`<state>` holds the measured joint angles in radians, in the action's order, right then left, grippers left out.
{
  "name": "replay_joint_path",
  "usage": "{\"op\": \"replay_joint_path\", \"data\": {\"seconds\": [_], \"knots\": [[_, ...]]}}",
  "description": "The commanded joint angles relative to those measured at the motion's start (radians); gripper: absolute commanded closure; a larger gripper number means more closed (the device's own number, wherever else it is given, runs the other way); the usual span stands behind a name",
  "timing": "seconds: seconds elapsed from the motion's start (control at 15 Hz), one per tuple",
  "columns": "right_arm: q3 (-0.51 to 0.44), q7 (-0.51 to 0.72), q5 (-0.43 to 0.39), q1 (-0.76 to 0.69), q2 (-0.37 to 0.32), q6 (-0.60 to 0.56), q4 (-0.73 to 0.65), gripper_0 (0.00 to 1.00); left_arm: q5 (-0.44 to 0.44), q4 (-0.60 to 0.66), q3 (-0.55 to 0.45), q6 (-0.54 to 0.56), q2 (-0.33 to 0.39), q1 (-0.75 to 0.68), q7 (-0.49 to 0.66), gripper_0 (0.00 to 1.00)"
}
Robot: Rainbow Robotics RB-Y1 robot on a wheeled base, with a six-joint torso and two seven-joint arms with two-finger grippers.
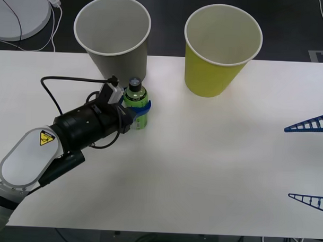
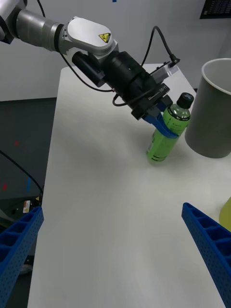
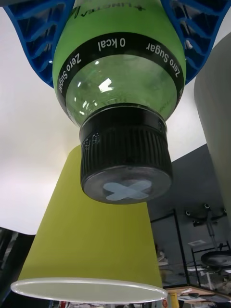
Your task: Put the can into the green bin and the plastic bottle into the gray bin
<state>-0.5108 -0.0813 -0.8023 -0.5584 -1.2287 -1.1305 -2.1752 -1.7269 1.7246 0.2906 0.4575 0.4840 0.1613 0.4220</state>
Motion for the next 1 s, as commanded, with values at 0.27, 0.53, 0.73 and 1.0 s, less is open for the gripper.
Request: {"op": "replay_joint_path", "data": {"seconds": [0.27,0.53,0.73,1.0], "knots": [[0.0,0.0,0.0,0.0,0.0,0.0,0.0,0.0,-0.148,0.092,-0.002,0.001,0.045,-0.014,0.204,1.0],[0.0,0.0,0.0,0.0,0.0,0.0,0.0,0.0,-0.3,0.188,-0.008,0.013,0.061,-0.042,0.373,1.0],[0.0,0.0,0.0,0.0,0.0,0.0,0.0,0.0,-0.416,0.332,-0.122,0.214,0.064,-0.075,0.515,1.0],[0.0,0.0,0.0,0.0,0.0,0.0,0.0,0.0,-0.537,0.504,-0.196,0.397,0.074,-0.098,0.698,1.0]]}}
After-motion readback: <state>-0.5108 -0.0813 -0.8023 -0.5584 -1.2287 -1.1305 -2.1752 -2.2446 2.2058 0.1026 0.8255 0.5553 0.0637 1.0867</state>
